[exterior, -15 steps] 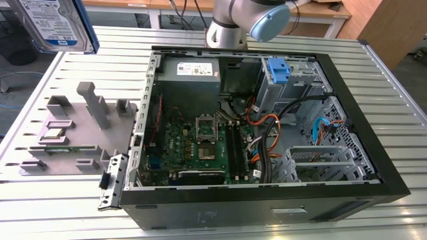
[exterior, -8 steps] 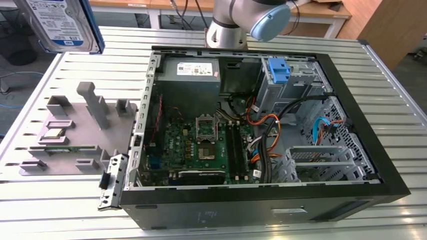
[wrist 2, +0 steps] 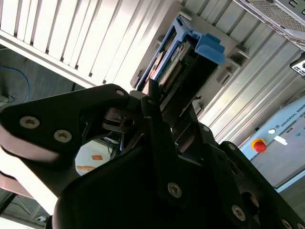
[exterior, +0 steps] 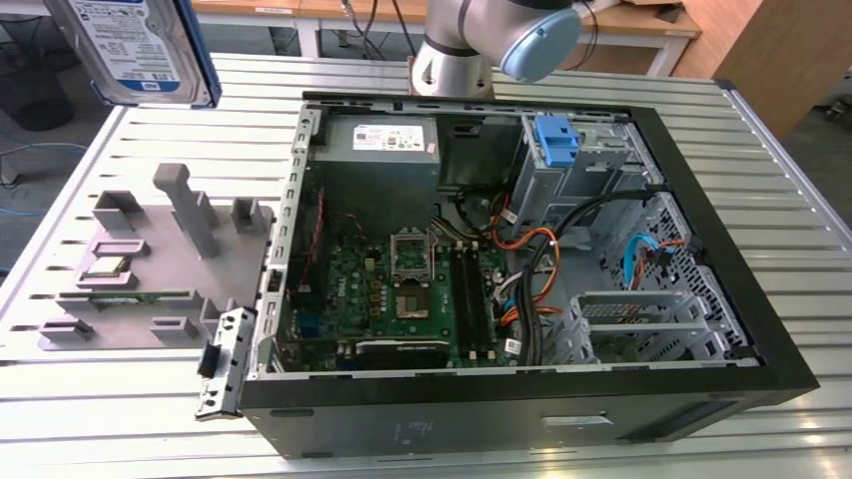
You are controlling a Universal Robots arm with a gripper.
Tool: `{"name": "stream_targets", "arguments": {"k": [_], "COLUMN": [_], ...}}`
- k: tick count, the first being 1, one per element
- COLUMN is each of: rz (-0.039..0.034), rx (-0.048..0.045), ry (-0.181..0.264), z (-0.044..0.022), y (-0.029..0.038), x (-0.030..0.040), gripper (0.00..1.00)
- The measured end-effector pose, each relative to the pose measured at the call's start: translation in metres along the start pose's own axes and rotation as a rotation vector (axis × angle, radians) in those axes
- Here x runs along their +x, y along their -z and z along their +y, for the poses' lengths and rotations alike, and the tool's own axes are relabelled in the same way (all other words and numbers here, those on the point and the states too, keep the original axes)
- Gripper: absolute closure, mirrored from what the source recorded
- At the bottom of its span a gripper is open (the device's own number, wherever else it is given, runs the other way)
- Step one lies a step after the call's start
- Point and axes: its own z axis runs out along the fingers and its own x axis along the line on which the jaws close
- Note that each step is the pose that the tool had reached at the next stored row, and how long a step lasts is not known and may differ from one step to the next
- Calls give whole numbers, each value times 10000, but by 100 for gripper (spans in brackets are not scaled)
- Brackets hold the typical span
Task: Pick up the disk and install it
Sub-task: 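Pick up the disk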
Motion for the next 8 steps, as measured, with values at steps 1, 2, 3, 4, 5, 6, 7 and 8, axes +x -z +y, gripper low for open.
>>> {"name": "stream_targets", "arguments": {"k": [1, 2, 3, 4, 5, 6, 7, 8], "rz": [0, -1, 0, 0, 0, -1, -1, 0], "rx": [0, 1, 1, 0, 0, 1, 1, 1], "ry": [0, 0, 0, 0, 0, 0, 0, 0], "z": [-13, -28, -42, -56, -70, -84, -97, -111], "y": [0, 1, 1, 2, 3, 3, 4, 5], "x": [0, -1, -1, -1, -1, -2, -2, -2], "gripper": [65, 65, 65, 65, 65, 65, 65, 65]}}
